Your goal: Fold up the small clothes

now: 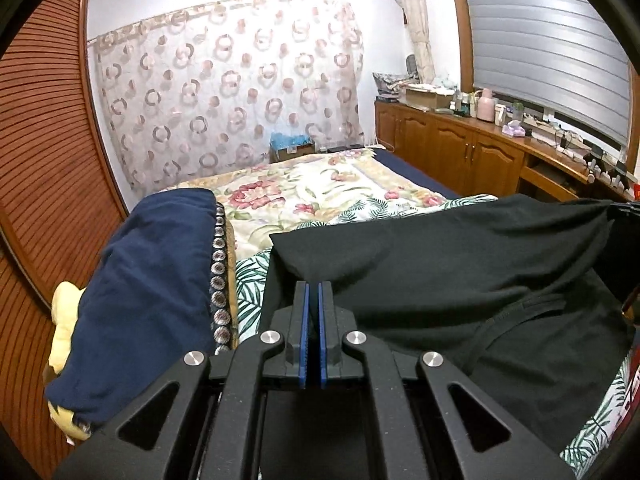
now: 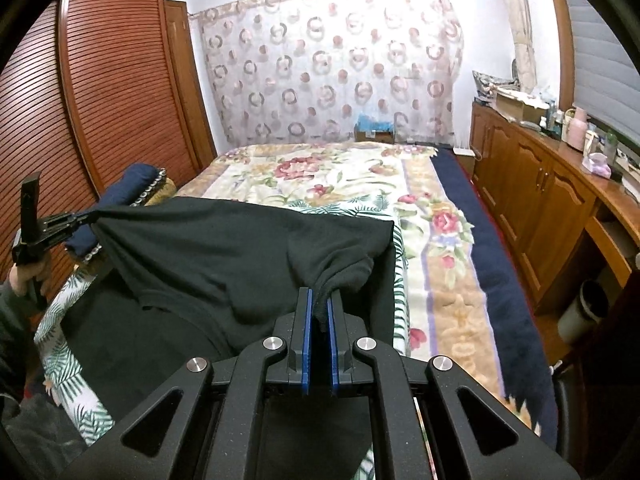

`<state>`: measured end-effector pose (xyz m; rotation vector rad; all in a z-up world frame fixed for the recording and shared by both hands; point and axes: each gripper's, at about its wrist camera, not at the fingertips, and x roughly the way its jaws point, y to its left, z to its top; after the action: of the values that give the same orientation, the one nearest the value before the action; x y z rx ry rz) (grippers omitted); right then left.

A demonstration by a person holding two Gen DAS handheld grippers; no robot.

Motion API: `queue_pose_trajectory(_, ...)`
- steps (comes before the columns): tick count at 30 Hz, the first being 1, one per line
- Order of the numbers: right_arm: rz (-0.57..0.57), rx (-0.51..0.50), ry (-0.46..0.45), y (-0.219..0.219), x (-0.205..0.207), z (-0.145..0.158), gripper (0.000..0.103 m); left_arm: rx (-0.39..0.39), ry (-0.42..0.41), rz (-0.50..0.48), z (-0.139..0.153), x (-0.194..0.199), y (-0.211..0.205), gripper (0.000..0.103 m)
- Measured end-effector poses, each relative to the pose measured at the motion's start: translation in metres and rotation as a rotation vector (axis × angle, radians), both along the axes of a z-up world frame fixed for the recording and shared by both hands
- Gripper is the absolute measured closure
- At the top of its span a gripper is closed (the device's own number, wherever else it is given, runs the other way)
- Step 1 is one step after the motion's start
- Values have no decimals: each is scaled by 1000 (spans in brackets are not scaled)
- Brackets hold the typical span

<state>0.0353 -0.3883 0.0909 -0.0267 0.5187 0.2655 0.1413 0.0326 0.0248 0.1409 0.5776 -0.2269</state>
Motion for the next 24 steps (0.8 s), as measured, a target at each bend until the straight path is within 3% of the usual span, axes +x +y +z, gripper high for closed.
queue_pose_trajectory(14,-1,-24,20,-7,-69,14,96,-15,-4,14,8,-73,31,98)
queue_pose_trajectory(24,-18,-112,79,9,-59,5,96,2,79,10,-19,-85,25,97)
